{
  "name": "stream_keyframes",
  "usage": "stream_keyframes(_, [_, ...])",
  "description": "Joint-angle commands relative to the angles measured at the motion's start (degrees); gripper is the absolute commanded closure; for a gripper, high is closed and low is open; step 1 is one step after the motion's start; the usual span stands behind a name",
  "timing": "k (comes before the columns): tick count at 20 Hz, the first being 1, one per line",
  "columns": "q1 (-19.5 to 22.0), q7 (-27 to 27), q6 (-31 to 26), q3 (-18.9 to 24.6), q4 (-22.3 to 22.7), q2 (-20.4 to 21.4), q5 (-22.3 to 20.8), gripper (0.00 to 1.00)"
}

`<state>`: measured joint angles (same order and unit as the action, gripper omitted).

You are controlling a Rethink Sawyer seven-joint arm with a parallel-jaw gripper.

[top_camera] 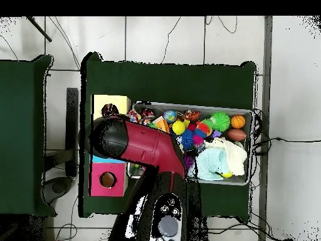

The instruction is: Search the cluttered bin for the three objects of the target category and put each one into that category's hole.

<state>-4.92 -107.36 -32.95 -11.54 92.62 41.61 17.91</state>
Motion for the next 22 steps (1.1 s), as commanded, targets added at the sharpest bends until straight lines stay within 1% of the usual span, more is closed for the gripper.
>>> stream_keyframes(1, [0.7,-7.4,6.3,3.2,4.3,-1.6,-2.4,0.00])
stream_keyframes(6, [2.0,-6.6,8.0,3.7,3.9,-4.1,-2.7,0.00])
stream_keyframes(10, [1.7,-6.7,8.7,2.4,2.9,-5.9,-3.4,0.00])
stream_keyframes(14, [2.2,-5.8,9.2,2.1,2.3,-7.6,-3.9,0.00])
stream_keyframes(19, [2.6,-5.8,10.4,2.3,3.6,-9.1,-3.9,0.00])
stream_keyframes(22, [2.6,-6.6,12.9,2.7,4.7,-9.9,-3.7,0.00])
